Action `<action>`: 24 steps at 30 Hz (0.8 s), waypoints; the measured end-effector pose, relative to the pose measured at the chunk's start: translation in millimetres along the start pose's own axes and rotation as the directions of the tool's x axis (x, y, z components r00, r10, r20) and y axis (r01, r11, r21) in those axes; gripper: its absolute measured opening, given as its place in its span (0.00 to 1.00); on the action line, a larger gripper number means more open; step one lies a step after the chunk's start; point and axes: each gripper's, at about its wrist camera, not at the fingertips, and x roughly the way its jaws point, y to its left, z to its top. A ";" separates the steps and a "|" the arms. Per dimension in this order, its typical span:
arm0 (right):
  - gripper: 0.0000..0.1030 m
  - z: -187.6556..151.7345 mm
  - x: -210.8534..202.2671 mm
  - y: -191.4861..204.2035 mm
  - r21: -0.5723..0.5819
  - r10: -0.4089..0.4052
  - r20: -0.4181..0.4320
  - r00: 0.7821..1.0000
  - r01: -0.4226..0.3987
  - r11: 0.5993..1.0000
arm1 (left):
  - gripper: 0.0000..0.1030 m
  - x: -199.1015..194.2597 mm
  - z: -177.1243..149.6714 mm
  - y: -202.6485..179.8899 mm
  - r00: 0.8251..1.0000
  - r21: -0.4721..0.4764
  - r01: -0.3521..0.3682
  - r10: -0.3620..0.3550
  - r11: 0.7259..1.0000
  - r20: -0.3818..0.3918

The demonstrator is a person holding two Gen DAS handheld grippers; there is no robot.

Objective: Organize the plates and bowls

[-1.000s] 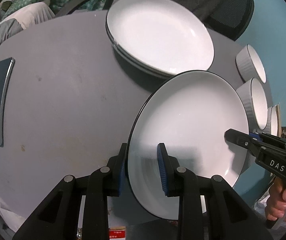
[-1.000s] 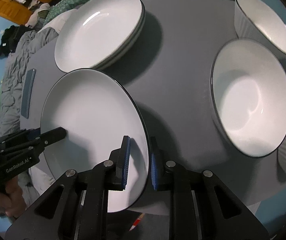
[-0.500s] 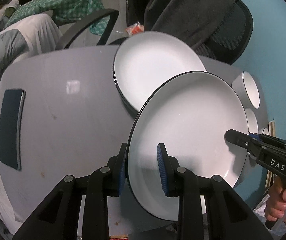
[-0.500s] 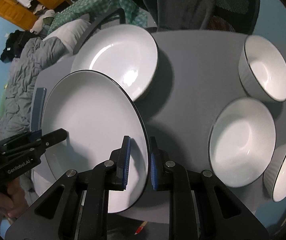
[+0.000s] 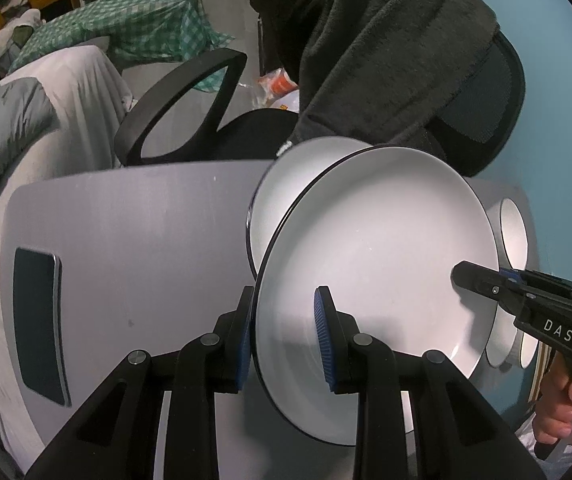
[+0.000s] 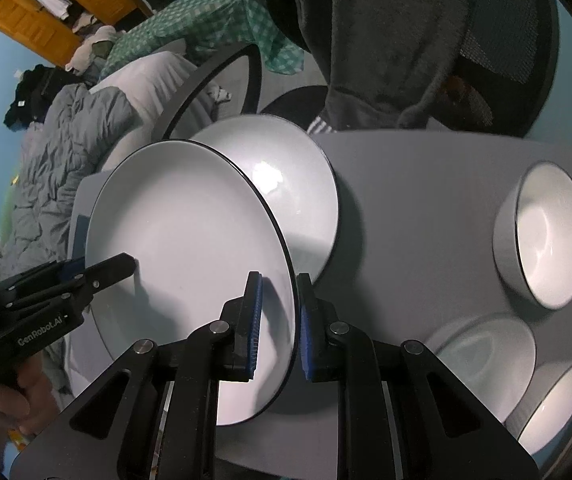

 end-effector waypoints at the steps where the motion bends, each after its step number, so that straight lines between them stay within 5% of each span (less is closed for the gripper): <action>1: 0.16 2.5 0.4 0.0 0.000 0.000 -0.001 1.000 0.000 1.000 | 0.27 2.7 5.3 1.5 1.000 -0.003 0.000 0.000 1.000 -0.003; 24: 0.17 53.0 48.6 -19.3 0.010 0.001 -0.092 0.996 0.000 1.000 | 0.29 52.1 48.2 3.8 0.994 -0.004 -0.084 0.083 0.996 -0.075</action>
